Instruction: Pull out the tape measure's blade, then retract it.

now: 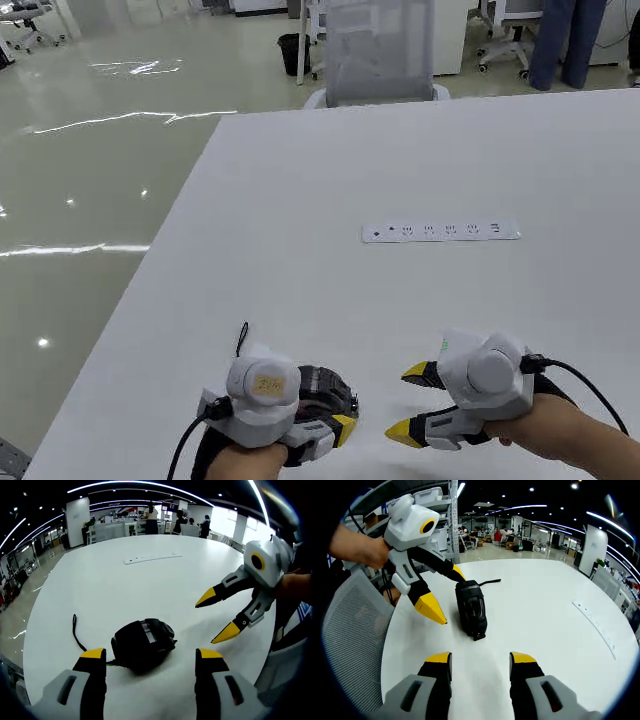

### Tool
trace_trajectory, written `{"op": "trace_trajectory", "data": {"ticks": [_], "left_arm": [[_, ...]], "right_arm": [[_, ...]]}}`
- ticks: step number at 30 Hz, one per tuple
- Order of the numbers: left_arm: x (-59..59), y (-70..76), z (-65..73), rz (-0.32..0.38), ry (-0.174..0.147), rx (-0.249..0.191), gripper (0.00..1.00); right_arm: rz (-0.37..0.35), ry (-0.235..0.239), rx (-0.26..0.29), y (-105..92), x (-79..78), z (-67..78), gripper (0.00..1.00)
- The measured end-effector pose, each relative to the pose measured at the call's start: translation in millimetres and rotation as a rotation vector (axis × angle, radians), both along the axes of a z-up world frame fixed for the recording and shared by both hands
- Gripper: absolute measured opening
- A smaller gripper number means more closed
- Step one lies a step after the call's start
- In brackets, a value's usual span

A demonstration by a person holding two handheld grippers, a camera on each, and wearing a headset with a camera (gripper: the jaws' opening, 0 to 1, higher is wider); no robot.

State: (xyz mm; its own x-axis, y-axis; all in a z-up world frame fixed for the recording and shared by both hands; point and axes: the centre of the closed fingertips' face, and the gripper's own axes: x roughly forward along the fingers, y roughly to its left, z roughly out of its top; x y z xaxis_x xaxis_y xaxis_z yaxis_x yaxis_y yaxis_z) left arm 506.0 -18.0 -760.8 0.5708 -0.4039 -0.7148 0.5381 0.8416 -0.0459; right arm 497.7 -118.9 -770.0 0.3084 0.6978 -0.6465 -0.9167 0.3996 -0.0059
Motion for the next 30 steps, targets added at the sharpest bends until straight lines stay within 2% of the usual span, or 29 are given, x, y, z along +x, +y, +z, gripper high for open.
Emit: {"op": "trace_trajectory", "data": {"ticks": [1, 4, 7, 10, 14, 17, 22, 30], "left_arm": [[-1.4, -1.6, 0.3, -0.013, 0.008, -0.012, 0.7], [-3.2, 0.2, 1.9, -0.047, 0.003, -0.008, 0.71], [-5.2, -2.9, 7.3, -0.08, 0.003, -0.044, 0.73], [-9.0, -1.5, 7.6, -0.123, 0.001, -0.034, 0.74], [-12.8, 3.4, 8.6, -0.141, 0.003, -0.038, 0.75], [-14.7, 7.2, 13.1, -0.149, 0.002, -0.06, 0.76], [-19.2, 11.2, 19.3, -0.203, -0.013, -0.054, 0.8], [-21.6, 22.0, 27.8, -0.211, -0.048, -0.06, 0.84]], "right_arm": [[-0.004, 0.001, 0.003, -1.6, -0.8, 1.1, 0.47], [-0.021, 0.001, 0.002, -9.8, -3.7, 3.2, 0.49], [-0.047, -0.002, 0.01, -19.4, -5.5, 5.7, 0.5], [-0.07, -0.007, 0.013, -28.7, -7.5, 9.7, 0.51], [-0.095, -0.004, 0.017, -40.5, -10.3, 13.4, 0.54], [-0.114, -0.01, 0.022, -49.9, -13.0, 18.4, 0.55], [-0.136, -0.008, 0.03, -63.4, -19.0, 23.2, 0.58], [-0.189, -0.01, 0.029, -88.5, -24.5, 26.9, 0.64]]}}
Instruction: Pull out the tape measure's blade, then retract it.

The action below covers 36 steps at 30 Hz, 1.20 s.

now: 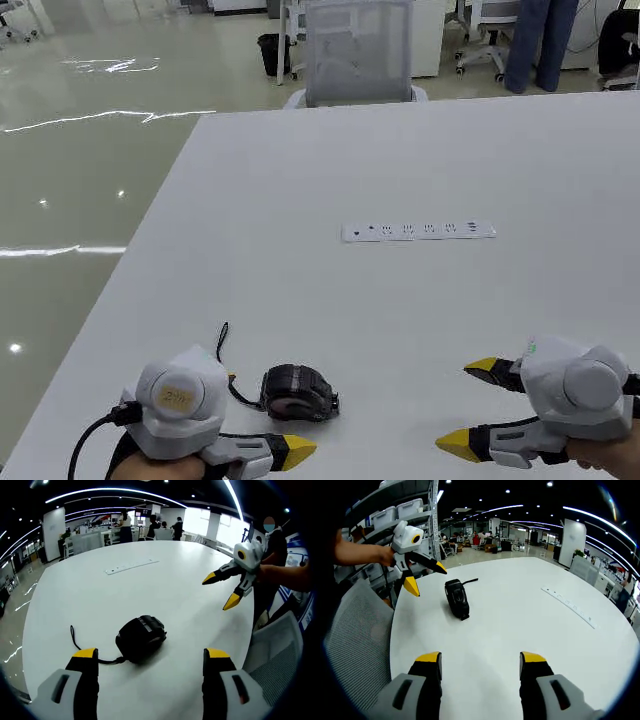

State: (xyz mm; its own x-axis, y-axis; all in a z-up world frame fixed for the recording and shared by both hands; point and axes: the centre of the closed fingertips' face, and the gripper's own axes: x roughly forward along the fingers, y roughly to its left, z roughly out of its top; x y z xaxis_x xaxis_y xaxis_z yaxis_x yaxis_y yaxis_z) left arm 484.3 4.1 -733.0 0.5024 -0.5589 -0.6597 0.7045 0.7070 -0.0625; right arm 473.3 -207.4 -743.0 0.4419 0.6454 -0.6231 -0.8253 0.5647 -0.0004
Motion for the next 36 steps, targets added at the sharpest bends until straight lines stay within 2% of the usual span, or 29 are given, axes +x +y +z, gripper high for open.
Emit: {"op": "trace_trajectory", "data": {"ticks": [4, 10, 14, 22, 30, 36], "left_arm": [[-1.1, 2.2, 3.0, -0.012, -0.009, -0.004, 0.86], [-3.2, 5.9, 7.4, -0.026, -0.021, -0.021, 0.89], [-4.2, 6.0, 10.3, -0.032, -0.026, -0.026, 0.94], [-9.4, 11.9, 14.5, -0.032, -0.03, -0.035, 0.96], [-15.5, 12.0, 9.3, -0.056, -0.015, -0.041, 0.99], [-18.7, 16.4, 3.3, -0.073, 0.002, -0.021, 0.99]], "right_arm": [[-0.013, -0.003, -0.004, -7.6, -3.7, 1.9, 0.67], [-0.046, 0.0, 0.02, -16.9, -9.5, 6.5, 0.75], [-0.055, 0.0, 0.022, -21.5, -13.3, 6.9, 0.8], [-0.058, 0.01, 0.052, -26.6, -19.8, 10.8, 0.83], [-0.065, 0.004, 0.09, -25.4, -17.8, 19.0, 0.88], [-0.059, 0.002, 0.093, -25.6, -17.5, 19.4, 0.91]]}}
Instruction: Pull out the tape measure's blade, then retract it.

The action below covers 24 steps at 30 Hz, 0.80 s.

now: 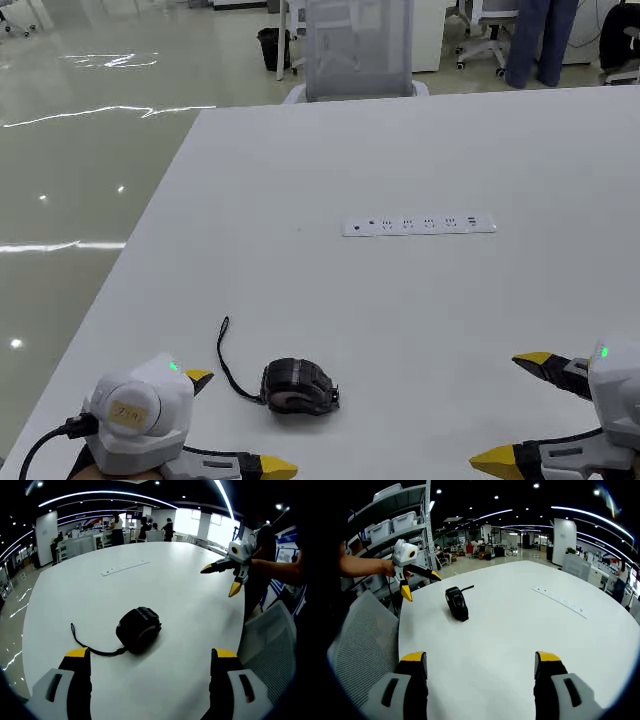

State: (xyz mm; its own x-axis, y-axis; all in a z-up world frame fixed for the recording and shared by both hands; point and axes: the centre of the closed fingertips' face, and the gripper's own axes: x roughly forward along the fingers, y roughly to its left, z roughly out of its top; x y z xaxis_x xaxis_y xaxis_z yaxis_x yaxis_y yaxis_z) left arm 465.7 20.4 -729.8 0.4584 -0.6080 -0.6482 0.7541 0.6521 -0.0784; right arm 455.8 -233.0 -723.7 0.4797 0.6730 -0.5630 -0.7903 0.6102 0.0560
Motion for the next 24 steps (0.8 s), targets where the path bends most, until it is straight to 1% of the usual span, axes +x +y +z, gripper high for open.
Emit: {"op": "trace_trajectory", "data": {"ticks": [2, 5, 8, 9, 14, 15, 16, 20, 24], "left_arm": [[-0.6, 1.9, -1.1, -0.003, 0.002, 0.006, 0.99], [-0.7, 4.8, -1.7, 0.001, 0.003, 0.002, 0.99], [-0.5, 6.2, 0.3, -0.003, -0.008, 0.003, 0.99], [0.2, 6.4, 2.1, -0.007, -0.018, 0.002, 0.99], [0.7, 5.3, 6.8, -0.015, -0.027, -0.012, 0.99], [0.4, 5.2, 7.2, -0.018, -0.03, -0.011, 0.99], [0.1, 5.0, 8.4, -0.024, -0.039, -0.01, 0.99], [-0.9, 4.9, 10.0, -0.033, -0.051, -0.011, 0.99], [-0.4, 5.0, 11.5, -0.033, -0.058, -0.008, 0.99]], "right_arm": [[-0.001, -0.004, 0.003, -0.2, 0.0, 1.3, 0.91], [0.001, -0.006, 0.006, -0.9, -1.4, 2.5, 0.92], [0.0, -0.004, 0.005, -2.1, -2.5, 1.8, 0.92], [-0.002, -0.003, 0.005, -2.8, -2.8, 1.8, 0.92], [-0.006, -0.011, 0.016, -3.0, -3.0, 5.4, 0.92], [-0.006, -0.01, 0.018, -3.3, -2.9, 5.6, 0.93], [-0.006, -0.011, 0.019, -3.8, -2.9, 5.6, 0.93], [-0.006, -0.01, 0.022, -4.6, -3.7, 5.3, 0.93], [-0.003, -0.012, 0.022, -4.2, -5.4, 6.5, 0.93]]}}
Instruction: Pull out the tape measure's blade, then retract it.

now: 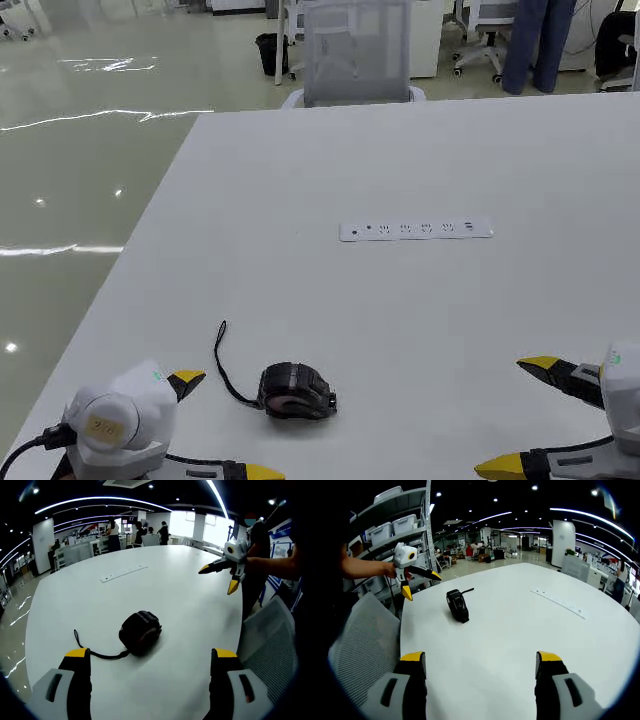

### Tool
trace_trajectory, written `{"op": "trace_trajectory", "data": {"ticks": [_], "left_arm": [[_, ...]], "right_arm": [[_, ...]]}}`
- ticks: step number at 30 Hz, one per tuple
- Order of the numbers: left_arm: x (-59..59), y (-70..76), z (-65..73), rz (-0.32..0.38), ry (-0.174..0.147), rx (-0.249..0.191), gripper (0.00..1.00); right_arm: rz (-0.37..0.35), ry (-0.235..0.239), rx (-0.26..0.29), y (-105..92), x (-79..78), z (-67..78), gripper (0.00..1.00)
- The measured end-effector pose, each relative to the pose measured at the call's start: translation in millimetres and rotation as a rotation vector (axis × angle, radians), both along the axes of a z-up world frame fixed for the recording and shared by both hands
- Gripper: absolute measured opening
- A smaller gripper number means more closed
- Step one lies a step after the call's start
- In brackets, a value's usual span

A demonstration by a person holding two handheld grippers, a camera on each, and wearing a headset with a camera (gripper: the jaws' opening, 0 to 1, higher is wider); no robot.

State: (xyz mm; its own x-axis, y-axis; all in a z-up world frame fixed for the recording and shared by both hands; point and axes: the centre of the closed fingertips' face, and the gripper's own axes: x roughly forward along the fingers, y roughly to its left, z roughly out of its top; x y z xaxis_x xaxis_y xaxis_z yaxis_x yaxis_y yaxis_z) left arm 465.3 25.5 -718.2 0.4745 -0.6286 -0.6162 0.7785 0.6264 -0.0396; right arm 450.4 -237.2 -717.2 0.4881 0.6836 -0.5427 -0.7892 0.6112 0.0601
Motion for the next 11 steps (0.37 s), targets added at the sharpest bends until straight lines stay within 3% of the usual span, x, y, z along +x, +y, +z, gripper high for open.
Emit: {"op": "trace_trajectory", "data": {"ticks": [11], "left_arm": [[-0.9, -2.3, 1.3, -0.017, -0.008, 0.004, 0.99]], "right_arm": [[0.002, -0.006, -0.003, -3.2, -0.5, -0.3, 0.93]]}}
